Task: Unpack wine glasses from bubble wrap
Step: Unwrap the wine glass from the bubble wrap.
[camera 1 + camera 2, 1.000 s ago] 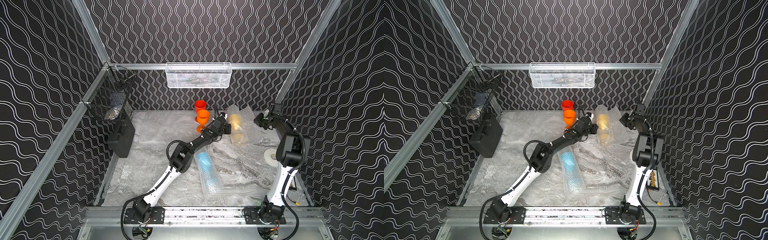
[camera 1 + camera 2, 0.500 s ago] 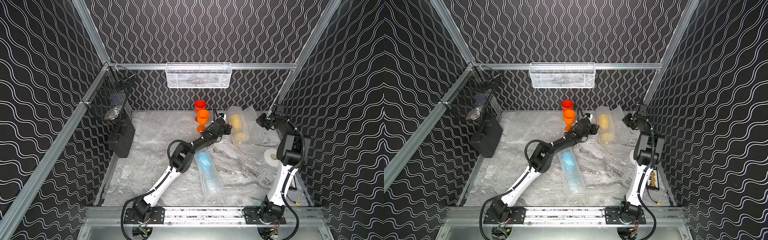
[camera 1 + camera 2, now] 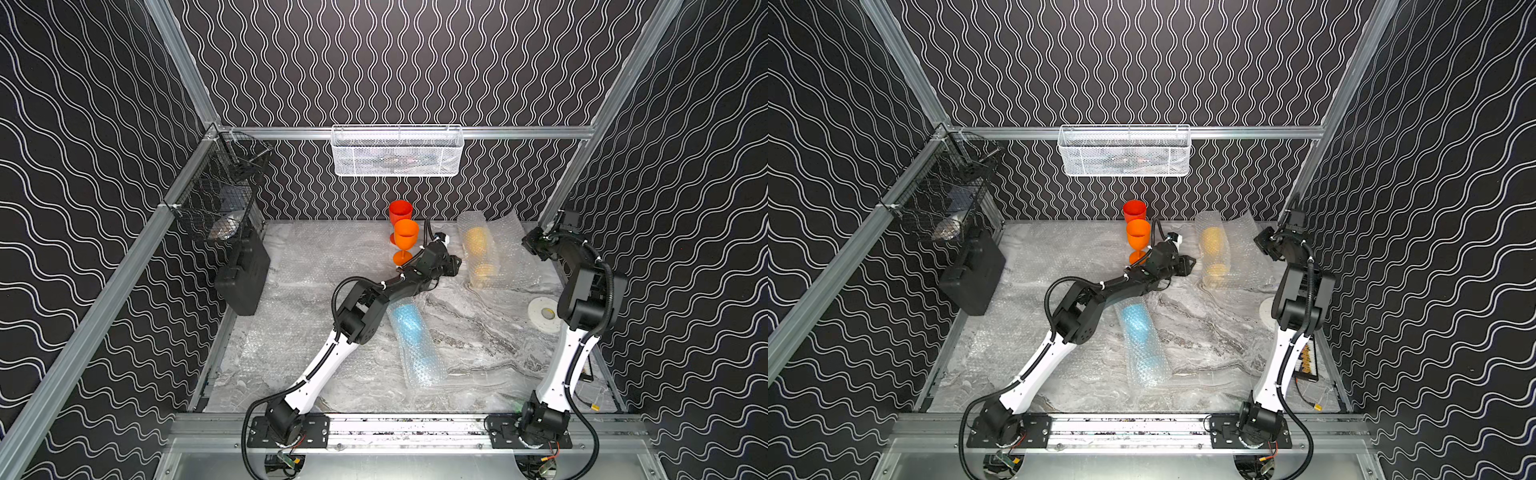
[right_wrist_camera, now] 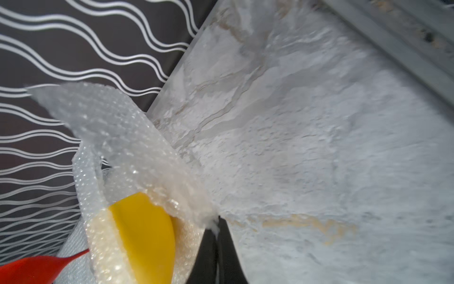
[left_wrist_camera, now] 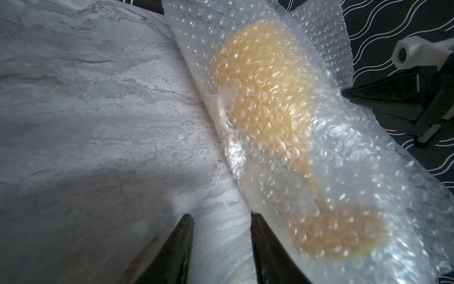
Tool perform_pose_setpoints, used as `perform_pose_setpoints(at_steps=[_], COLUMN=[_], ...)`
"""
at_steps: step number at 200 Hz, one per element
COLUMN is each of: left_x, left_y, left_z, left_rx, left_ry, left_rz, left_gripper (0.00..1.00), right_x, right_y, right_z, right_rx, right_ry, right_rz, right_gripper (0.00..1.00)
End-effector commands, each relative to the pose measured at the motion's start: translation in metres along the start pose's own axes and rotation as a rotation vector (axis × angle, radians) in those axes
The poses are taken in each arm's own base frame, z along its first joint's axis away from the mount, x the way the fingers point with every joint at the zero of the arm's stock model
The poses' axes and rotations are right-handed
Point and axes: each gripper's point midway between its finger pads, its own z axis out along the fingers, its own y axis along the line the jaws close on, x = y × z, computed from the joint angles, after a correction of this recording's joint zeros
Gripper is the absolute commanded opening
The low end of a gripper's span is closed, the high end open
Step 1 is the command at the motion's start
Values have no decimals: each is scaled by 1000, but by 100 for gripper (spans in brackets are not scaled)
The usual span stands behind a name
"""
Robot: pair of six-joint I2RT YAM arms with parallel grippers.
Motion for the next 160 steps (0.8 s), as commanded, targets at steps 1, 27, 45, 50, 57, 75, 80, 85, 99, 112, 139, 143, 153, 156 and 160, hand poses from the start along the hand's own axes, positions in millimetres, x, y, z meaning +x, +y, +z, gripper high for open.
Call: perform_pose_setpoints(at_steps=[1,27,45,50,57,75,80,85,99,112,139,143,153,156,160], left_x=[-91,-89,-88,-89,-89,-89,-89,-89,-90,-91,-89,-88,-86,-84,-83], left_y=[-80,-88,-94,-96,-98,-103,-104,-104,-106,-108,-111,-111,-108,-106,-104], left_z=[-57,-69,-77,-80,-84,-94,-98,-102,-112,-121,-135,-137,-141,-141,-143], left_rx=[136,156,168,174,181,192,192,189,188,187,186,184,171,165,160], left_ry=[-141,-124,-109,-105,-99,-85,-85,-84,-83,-84,-70,-67,-58,-52,-50], left_rz=[38,38,41,40,39,42,44,45,49,55,65,69,77,78,80], left_gripper=[44,44,44,44,44,44,44,44,44,44,44,44,45,45,45], right_x=[-10,-15,-21,-22,-25,-29,-31,-33,-37,-39,-36,-34,-30,-28,-25], right_y=[-8,-22,-31,-33,-33,-34,-35,-35,-31,-26,-13,-12,-8,-7,-5], right_z=[3,8,8,10,10,17,19,20,21,17,0,-3,-10,-12,-14], right_rx=[-8,13,16,15,13,1,3,0,-11,-21,-39,-38,-42,-46,-53], right_ry=[-20,-21,-31,-31,-32,-8,1,5,10,12,-6,-5,2,5,10], right_rz=[23,34,48,49,46,36,36,34,31,30,14,11,4,2,1], right_gripper=[3,5,11,11,12,21,21,21,22,26,30,31,33,34,36])
